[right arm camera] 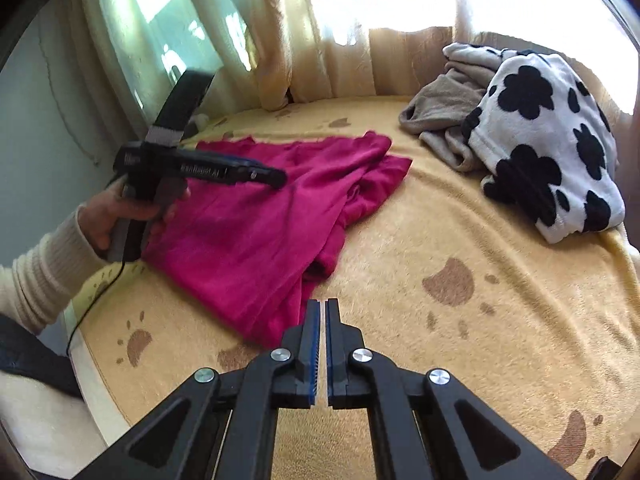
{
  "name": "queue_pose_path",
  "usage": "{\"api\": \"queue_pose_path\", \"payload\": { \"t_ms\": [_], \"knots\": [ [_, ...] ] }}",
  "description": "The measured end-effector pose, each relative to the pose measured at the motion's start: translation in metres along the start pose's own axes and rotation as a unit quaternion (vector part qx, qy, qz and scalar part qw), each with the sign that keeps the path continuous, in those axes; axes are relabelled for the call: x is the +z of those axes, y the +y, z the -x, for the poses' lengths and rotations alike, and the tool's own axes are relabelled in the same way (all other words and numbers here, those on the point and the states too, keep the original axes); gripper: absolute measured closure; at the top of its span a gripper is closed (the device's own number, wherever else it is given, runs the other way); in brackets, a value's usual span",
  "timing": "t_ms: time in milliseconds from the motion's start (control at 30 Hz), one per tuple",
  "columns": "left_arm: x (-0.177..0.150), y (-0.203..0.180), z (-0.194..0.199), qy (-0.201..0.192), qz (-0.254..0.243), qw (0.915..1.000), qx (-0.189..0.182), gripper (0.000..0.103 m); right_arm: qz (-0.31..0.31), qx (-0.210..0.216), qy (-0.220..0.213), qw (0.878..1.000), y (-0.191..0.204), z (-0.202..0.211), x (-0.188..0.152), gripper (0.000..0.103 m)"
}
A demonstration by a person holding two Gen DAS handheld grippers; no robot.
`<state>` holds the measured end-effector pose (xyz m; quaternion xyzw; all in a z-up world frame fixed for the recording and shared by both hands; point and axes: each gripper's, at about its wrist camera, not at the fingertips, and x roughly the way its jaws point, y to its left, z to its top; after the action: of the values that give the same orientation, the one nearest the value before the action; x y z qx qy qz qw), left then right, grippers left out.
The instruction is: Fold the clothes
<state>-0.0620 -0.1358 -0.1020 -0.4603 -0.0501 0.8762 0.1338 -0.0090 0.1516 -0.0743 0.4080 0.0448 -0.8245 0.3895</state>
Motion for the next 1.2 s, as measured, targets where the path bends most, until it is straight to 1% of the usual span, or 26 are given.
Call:
{"api": "queue_pose_path", "payload": {
  "t_ms": [233, 267, 300, 367, 400, 467, 500, 533, 567, 600, 700, 767, 933, 1000, 1067, 1100, 1133, 1200],
  "knots": [
    [-0.003, 0.004, 0.001, 0.004, -0.002, 1.0, -0.008, 0.018, -0.068, 0.026, -0.019, 0.997, -0.038, -0.035, 0.077, 0.1],
    [-0.003, 0.004, 0.001, 0.005, -0.002, 0.9999, -0.009, 0.018, -0.078, 0.028, -0.018, 0.996, -0.043, -0.042, 0.088, 0.1],
    [-0.004, 0.006, 0.001, 0.005, -0.002, 0.9999, -0.009, 0.018, -0.087, 0.028, -0.008, 0.996, -0.047, -0.052, 0.096, 0.1],
    [-0.004, 0.01, 0.003, 0.004, 0.002, 0.9999, -0.011, 0.018, -0.11, 0.032, 0.005, 0.993, -0.057, -0.07, 0.106, 0.1],
    [-0.004, 0.013, 0.003, 0.004, 0.004, 0.9999, -0.011, 0.018, -0.124, 0.034, 0.01, 0.992, -0.062, -0.078, 0.11, 0.099],
    [-0.004, 0.019, 0.004, 0.003, 0.01, 0.9999, -0.012, 0.018, -0.139, 0.038, 0.006, 0.99, -0.067, -0.083, 0.114, 0.089],
    [-0.004, 0.022, 0.004, 0.003, 0.012, 0.9998, -0.013, 0.018, -0.142, 0.041, 0.001, 0.989, -0.068, -0.083, 0.115, 0.068],
    [-0.004, 0.025, 0.004, 0.002, 0.015, 0.9998, -0.014, 0.018, -0.146, 0.044, -0.004, 0.988, -0.069, -0.083, 0.116, 0.028],
    [-0.004, 0.027, 0.004, 0.002, 0.018, 0.9997, -0.016, 0.018, -0.15, 0.046, -0.009, 0.988, -0.07, -0.083, 0.117, 0.013],
    [-0.004, 0.03, 0.003, 0.002, 0.021, 0.9996, -0.017, 0.018, -0.154, 0.049, -0.014, 0.987, -0.072, -0.082, 0.118, 0.009],
    [-0.003, 0.033, 0.002, -0.001, 0.026, 0.9994, -0.022, 0.018, -0.154, 0.051, -0.021, 0.987, -0.072, -0.082, 0.123, 0.009],
    [-0.003, 0.032, 0.001, -0.002, 0.025, 0.9994, -0.022, 0.018, -0.152, 0.061, -0.015, 0.986, -0.071, -0.085, 0.128, 0.009],
    [-0.005, 0.033, 0.001, -0.004, 0.021, 0.9995, -0.025, 0.018, -0.136, 0.067, 0.003, 0.988, -0.063, -0.1, 0.135, 0.01],
    [-0.004, 0.033, 0.001, -0.003, 0.02, 0.9994, -0.026, 0.018, -0.133, 0.062, 0.009, 0.989, -0.062, -0.106, 0.137, 0.012],
    [-0.004, 0.034, 0.001, -0.003, 0.02, 0.9994, -0.027, 0.018, -0.13, 0.056, 0.015, 0.99, -0.062, -0.113, 0.14, 0.022],
    [-0.004, 0.034, 0.001, -0.003, 0.019, 0.9995, -0.027, 0.018, -0.128, 0.053, 0.019, 0.99, -0.062, -0.116, 0.141, 0.037],
    [-0.004, 0.034, 0.002, -0.003, 0.018, 0.9994, -0.027, 0.018, -0.124, 0.05, 0.028, 0.991, -0.063, -0.121, 0.141, 0.049],
    [-0.005, 0.034, 0.002, -0.004, 0.019, 0.9994, -0.029, 0.018, -0.116, 0.042, 0.046, 0.991, -0.062, -0.13, 0.141, 0.056]
  ]
}}
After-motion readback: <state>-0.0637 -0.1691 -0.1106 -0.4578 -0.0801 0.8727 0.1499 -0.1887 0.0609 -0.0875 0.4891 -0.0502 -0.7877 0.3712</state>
